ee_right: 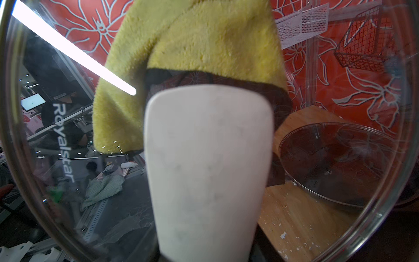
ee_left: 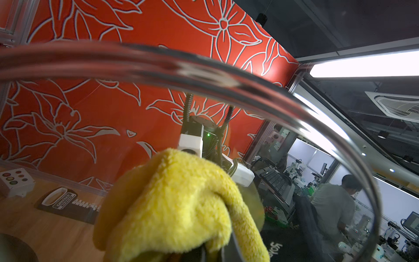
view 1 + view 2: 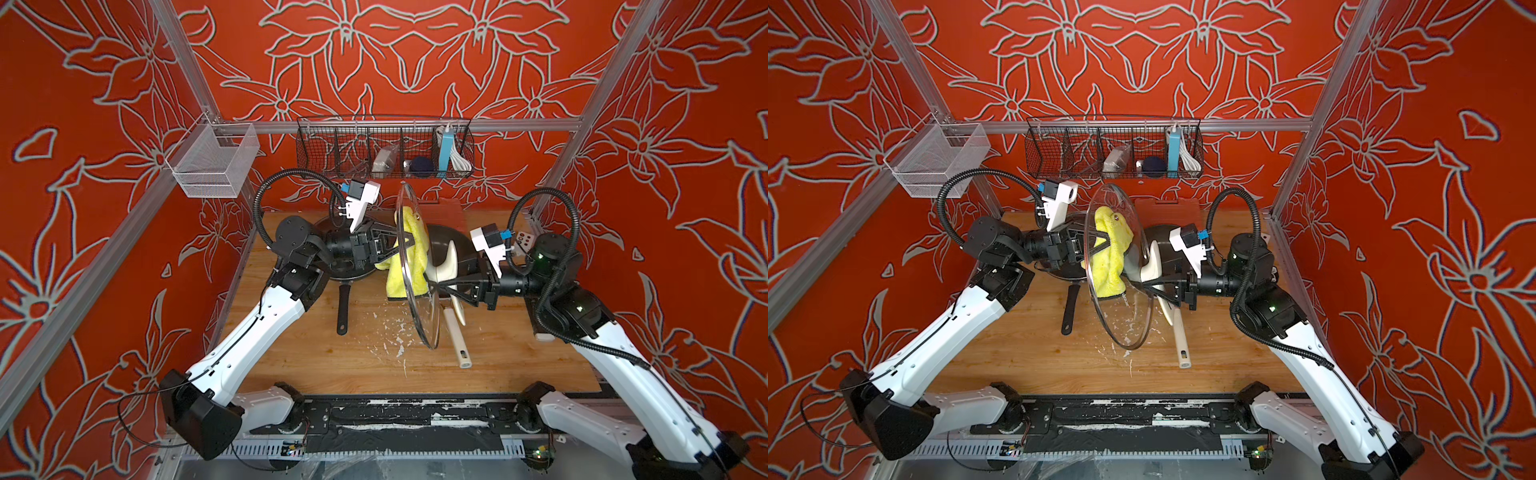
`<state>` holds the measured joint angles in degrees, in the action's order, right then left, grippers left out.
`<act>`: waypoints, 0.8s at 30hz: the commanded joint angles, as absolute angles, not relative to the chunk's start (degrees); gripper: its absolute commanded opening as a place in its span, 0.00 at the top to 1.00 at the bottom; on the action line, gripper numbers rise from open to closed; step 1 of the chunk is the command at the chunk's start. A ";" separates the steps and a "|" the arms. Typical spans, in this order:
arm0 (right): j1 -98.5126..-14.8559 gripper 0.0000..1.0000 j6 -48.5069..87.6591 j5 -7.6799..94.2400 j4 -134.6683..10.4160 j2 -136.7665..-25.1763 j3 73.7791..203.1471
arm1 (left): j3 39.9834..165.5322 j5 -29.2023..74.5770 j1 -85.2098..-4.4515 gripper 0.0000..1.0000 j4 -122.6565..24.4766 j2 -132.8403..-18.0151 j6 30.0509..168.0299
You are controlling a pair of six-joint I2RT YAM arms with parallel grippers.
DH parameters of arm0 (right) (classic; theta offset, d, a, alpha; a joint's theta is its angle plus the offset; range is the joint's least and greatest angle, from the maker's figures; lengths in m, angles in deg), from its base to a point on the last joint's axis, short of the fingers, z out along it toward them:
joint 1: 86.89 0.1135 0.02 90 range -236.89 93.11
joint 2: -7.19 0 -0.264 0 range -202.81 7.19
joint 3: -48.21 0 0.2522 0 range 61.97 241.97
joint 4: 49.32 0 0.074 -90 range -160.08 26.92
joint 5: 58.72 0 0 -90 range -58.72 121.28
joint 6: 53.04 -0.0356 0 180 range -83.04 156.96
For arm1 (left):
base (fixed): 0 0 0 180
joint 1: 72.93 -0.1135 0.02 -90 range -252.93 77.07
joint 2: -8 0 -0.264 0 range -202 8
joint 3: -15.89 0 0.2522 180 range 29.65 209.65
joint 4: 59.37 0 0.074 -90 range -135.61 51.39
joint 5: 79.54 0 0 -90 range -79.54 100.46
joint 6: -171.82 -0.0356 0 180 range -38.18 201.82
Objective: Wipe the pot lid with a cloth
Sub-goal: Wipe the pot lid.
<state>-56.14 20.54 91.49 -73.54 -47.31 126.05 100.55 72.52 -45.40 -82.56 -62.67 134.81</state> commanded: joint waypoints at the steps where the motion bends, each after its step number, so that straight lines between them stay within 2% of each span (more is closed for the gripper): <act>1: -54.68 1.00 21.72 98.99 -65.52 -47.21 127.71 | 102.67 73.53 -42.68 1.00 -85.68 -63.93 133.16; 10: -54.26 1.00 20.46 103.97 -63.14 -47.62 127.69 | 105.93 76.29 -40.67 1.00 -84.42 -66.97 131.96; 16: -54.28 1.00 22.95 100.89 -65.61 -43.85 127.43 | 105.17 74.84 -40.65 1.00 -70.97 -64.91 120.50; 24: -54.21 1.00 18.33 102.44 -60.40 -41.13 127.88 | 104.45 72.83 -40.85 1.00 -66.04 -65.65 115.99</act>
